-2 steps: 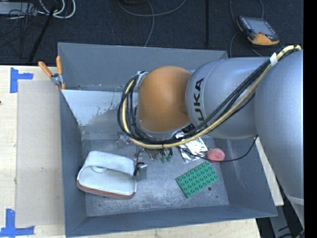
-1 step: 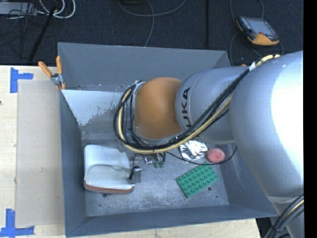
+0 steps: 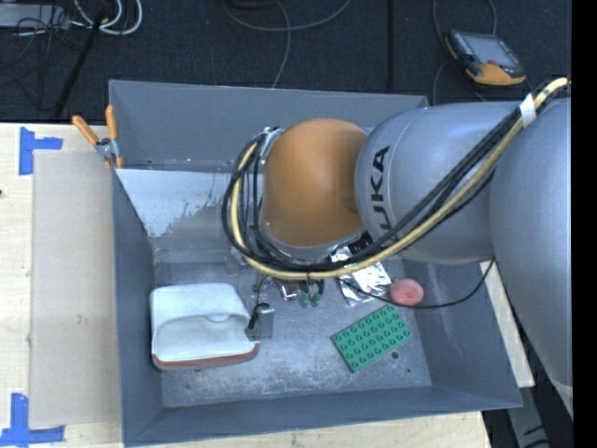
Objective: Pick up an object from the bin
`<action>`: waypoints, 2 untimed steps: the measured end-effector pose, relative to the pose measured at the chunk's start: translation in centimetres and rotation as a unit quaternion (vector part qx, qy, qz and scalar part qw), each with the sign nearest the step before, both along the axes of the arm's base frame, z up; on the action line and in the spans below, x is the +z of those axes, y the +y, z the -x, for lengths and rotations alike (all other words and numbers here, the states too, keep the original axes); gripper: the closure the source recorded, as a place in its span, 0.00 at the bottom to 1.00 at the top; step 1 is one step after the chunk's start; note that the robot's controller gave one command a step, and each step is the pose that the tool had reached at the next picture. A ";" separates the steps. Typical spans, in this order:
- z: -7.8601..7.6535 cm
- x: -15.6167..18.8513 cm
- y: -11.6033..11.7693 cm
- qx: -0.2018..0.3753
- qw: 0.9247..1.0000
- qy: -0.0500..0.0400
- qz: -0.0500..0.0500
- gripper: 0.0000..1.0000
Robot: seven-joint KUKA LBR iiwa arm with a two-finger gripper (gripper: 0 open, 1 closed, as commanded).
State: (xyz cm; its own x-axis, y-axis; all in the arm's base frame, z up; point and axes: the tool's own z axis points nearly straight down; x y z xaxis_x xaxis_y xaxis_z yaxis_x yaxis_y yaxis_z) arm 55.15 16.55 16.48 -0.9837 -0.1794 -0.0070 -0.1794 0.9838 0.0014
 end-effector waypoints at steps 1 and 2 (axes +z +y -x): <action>-5.2 -9.4 -1.4 0.027 1.000 0.005 0.002 0.00; -5.3 -8.7 -1.2 0.027 1.000 0.001 0.000 1.00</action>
Offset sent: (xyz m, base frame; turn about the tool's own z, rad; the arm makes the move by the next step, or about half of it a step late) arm 0.0522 -0.0129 -0.0886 -0.0560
